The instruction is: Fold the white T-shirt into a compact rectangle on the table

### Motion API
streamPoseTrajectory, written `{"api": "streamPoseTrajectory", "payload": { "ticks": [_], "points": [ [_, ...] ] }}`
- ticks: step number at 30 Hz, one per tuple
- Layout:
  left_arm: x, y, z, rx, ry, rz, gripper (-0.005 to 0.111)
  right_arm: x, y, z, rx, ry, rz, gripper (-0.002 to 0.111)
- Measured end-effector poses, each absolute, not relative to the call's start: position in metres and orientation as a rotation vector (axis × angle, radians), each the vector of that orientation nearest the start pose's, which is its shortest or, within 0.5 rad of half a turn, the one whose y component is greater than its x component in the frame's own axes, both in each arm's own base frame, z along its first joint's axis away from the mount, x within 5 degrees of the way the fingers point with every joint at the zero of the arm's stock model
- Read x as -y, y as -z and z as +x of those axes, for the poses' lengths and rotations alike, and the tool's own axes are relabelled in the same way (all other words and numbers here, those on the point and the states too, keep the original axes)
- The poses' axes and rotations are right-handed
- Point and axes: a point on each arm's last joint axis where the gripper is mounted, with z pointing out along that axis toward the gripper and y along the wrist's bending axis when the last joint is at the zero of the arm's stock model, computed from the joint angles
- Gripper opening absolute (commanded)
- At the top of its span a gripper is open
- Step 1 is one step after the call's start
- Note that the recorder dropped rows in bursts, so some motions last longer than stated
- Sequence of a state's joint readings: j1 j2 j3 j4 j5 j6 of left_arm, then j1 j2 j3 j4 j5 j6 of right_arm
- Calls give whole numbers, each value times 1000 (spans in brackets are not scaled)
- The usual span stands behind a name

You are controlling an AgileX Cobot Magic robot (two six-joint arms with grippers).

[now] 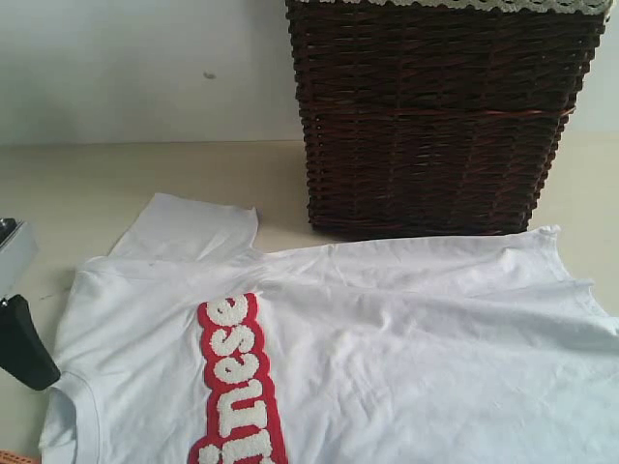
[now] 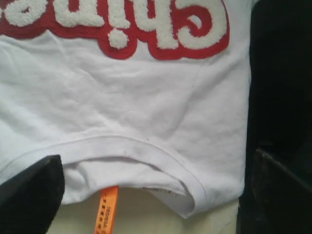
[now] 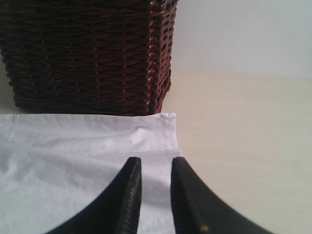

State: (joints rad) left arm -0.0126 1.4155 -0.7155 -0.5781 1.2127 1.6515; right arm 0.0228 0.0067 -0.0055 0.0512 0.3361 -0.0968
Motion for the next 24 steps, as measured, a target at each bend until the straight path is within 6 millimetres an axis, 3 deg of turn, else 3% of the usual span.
{"api": "streamPoseTrajectory", "payload": {
  "ticks": [7,12,20,24],
  "points": [
    [32,-185,181,-2232,642,2052,105,-3,-184,54,-1819,3,-77,23],
    [29,-156,169,-2199,427,2017,105,-3,-184,54,-1819,3,-77,23],
    [40,-154,170,-2092,463,1908,105,-3,-184,54,-1819,3,-77,23],
    [41,-153,170,-2031,461,1935,105,-3,-184,54,-1819,3,-77,23]
  ]
}}
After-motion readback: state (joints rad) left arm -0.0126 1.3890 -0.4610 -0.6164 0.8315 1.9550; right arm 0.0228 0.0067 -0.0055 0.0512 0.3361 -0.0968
